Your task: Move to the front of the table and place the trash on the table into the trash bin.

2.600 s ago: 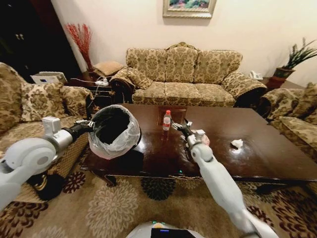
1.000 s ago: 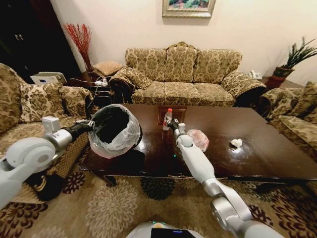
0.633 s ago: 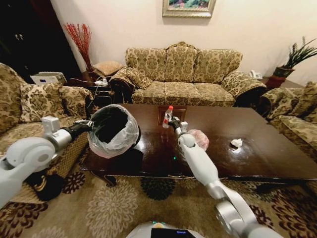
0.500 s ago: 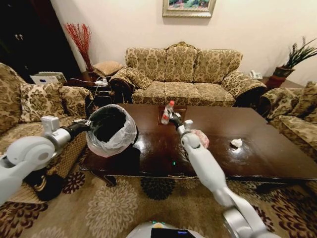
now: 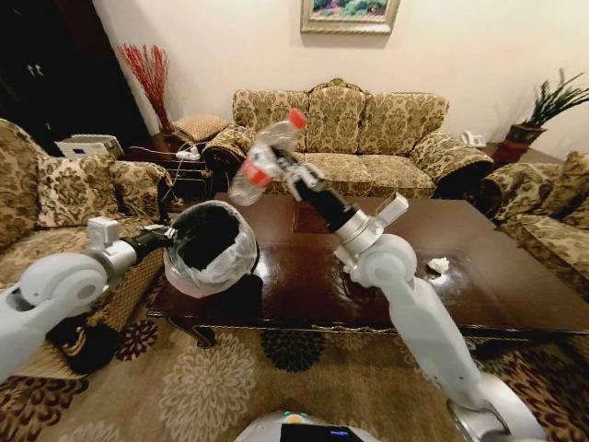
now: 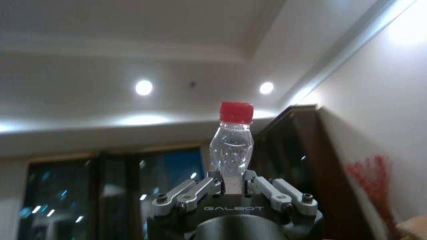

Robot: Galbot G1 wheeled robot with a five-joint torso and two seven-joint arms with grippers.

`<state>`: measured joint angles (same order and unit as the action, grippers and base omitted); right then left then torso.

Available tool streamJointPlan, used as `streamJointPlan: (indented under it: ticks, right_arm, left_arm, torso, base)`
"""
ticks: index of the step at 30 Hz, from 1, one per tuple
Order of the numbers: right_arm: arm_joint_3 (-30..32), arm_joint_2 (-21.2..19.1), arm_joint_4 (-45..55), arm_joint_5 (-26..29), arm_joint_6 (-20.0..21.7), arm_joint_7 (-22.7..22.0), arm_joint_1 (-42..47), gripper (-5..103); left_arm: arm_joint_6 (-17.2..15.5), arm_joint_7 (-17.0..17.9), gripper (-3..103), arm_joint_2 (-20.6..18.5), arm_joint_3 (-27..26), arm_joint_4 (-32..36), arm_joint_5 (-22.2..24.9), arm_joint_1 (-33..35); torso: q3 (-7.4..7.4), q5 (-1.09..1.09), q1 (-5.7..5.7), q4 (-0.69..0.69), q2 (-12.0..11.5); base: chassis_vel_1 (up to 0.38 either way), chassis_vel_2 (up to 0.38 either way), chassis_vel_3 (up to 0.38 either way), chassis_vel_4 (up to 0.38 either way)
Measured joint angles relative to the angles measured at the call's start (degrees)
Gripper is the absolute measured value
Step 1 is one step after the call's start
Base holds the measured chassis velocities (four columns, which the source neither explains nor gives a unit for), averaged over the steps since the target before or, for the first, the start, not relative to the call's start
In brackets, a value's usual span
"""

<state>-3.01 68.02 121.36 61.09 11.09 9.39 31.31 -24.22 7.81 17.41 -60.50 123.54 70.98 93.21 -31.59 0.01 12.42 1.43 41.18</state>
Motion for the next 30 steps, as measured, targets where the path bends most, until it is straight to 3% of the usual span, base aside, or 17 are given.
streamJointPlan:
  ticks: [5, 7, 13, 15, 17, 18, 21, 22, 24, 25, 30]
  right_arm:
    - [-4.16, 0.69, -2.18, -6.61, -0.64, 3.00, -0.26, 11]
    - [-5.78, 0.83, -4.18, -12.17, -1.76, 5.40, -0.26, 11]
    - [-7.29, 0.75, -6.63, -19.32, -3.14, 7.07, 0.01, 9]
    - [-7.52, 0.51, -6.94, -20.00, -3.23, 7.09, 0.09, 19]
    - [-7.53, 0.45, -6.96, -19.98, -3.21, 7.10, 0.05, 19]
    - [-7.53, 0.38, -7.05, -19.97, -3.19, 7.21, -0.11, 30]
    - [-7.54, 0.35, -7.29, -19.99, -3.16, 7.22, -0.28, 30]
    - [-7.54, 0.37, -7.41, -20.04, -3.16, 7.23, -0.30, 40]
    - [-7.64, 0.53, -7.57, -20.08, -3.16, 7.18, -0.30, 51]
    - [-7.64, 0.53, -7.57, -20.08, -3.16, 7.18, -0.30, 51]
    - [-7.93, 0.62, -7.41, -19.98, -3.17, 6.67, 0.01, 73]
  left_arm:
    - [-2.25, 0.19, 2, -0.38, -1.04, 1.95, 1.87, 0.26]
    - [-3.64, 0.45, 2, -0.86, -1.45, 2.27, 2.78, 0.41]
    - [-4.67, 0.23, 2, -0.99, -1.81, 2.63, 3.19, 0.49]
    - [-5.10, -0.07, 2, -0.28, -1.77, 2.98, 3.18, 0.50]
    - [-5.16, -0.05, 2, -0.02, -1.69, 2.96, 3.08, 0.53]
    - [-5.17, -0.09, 2, 0.31, -1.50, 2.81, 3.02, 0.63]
    - [-5.52, -0.41, 2, 0.54, -1.46, 2.65, 3.00, 0.74]
    - [-5.66, -0.64, 2, 0.54, -1.46, 2.66, 3.01, 0.77]
    - [-5.77, -0.97, 2, 0.53, -1.46, 2.69, 3.04, 0.79]
    - [-5.77, -0.97, 2, 0.53, -1.46, 2.69, 3.04, 0.79]
    - [-5.87, -1.26, 2, 0.51, -1.37, 2.47, 3.02, 0.74]
  torso:
    - [0.00, 0.01, 0.00, -0.01, 0.00]
    - [-0.01, 0.01, 0.00, -0.01, 0.00]
    - [-0.01, 0.01, 0.01, -0.01, 0.00]
    - [-0.01, 0.00, 0.01, -0.01, 0.00]
    - [-0.01, 0.01, 0.00, -0.01, 0.00]
    - [-0.01, 0.01, 0.00, -0.01, 0.00]
    - [-0.01, -0.02, 0.00, -0.01, 0.00]
    - [-0.01, -0.02, 0.00, -0.01, -0.01]
    - [-0.01, -0.02, 0.00, -0.01, -0.01]
    - [-0.01, -0.02, 0.00, -0.01, -0.01]
    - [-0.01, 0.01, 0.01, -0.01, -0.01]
  base:
    - [0.000, 0.000, 0.000, 0.000]
    - [0.000, 0.000, 0.000, 0.000]
    - [0.000, 0.000, 0.000, 0.000]
    - [0.000, 0.000, 0.000, 0.000]
    - [0.000, 0.000, 0.000, 0.000]
    - [0.000, 0.000, 0.000, 0.000]
    - [0.000, 0.000, 0.000, 0.000]
    - [0.000, 0.000, 0.000, 0.000]
    - [0.000, 0.000, 0.000, 0.000]
    - [0.000, 0.000, 0.000, 0.000]
    - [0.000, 0.000, 0.000, 0.000]
